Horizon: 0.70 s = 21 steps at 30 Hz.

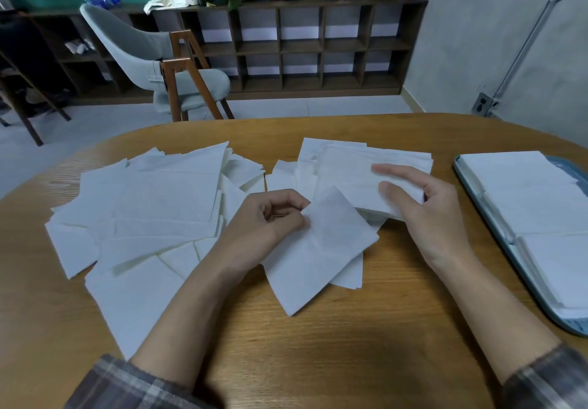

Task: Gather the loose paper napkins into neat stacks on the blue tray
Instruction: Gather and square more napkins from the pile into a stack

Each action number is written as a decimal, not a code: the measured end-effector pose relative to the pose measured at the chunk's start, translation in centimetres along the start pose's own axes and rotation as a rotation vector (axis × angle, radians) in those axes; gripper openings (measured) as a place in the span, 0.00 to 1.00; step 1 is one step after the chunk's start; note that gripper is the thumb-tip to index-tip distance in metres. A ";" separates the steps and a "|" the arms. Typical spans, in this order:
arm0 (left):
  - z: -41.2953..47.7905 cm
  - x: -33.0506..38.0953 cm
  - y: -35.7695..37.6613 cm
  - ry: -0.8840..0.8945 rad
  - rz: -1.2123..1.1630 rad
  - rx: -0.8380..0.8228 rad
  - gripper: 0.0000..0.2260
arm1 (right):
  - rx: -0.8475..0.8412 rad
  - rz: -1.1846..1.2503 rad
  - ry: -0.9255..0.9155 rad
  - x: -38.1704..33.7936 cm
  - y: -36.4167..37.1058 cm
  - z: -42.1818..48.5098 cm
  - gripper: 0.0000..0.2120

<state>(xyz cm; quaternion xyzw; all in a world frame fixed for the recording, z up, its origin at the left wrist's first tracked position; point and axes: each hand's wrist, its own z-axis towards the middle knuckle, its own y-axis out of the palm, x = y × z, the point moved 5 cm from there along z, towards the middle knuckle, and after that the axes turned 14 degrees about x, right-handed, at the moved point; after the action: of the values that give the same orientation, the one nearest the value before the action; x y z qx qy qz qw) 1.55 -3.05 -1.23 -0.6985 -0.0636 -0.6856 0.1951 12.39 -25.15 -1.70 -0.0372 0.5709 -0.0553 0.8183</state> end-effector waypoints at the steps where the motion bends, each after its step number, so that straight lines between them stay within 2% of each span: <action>1: -0.1 0.1 0.1 0.015 -0.012 -0.016 0.06 | -0.027 0.008 -0.015 -0.3 0.2 -0.1 0.11; 3: 0.0 0.3 0.2 0.062 -0.018 0.008 0.06 | -0.136 0.078 0.002 -0.6 0.9 -0.5 0.09; 5: 0.1 0.3 0.3 0.118 0.016 0.045 0.05 | -0.279 0.157 0.055 -0.6 1.9 -1.2 0.14; 8: 0.3 0.2 -0.1 0.210 0.142 0.077 0.08 | -0.391 0.112 0.057 -0.7 3.1 -2.3 0.08; 9: 0.4 0.2 -0.4 0.236 0.175 0.103 0.10 | -0.406 0.092 0.051 -0.7 3.3 -2.5 0.08; 12: 0.5 0.4 -0.8 0.252 0.158 0.145 0.16 | -0.442 0.050 0.016 -1.0 3.7 -3.1 0.15; 17: 0.5 0.5 -0.4 0.230 0.085 0.188 0.14 | -0.488 0.096 0.048 -1.0 4.2 -3.6 0.26; 21: 0.7 0.2 -0.4 0.230 0.099 0.207 0.13 | -0.473 0.072 0.017 -1.3 4.2 -3.6 0.31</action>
<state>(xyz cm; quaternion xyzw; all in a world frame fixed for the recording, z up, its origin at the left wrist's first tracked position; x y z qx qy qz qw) 2.04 -2.44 -0.90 -0.5938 -0.0768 -0.7403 0.3057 8.79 -20.80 -2.26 -0.2071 0.5757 0.1090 0.7834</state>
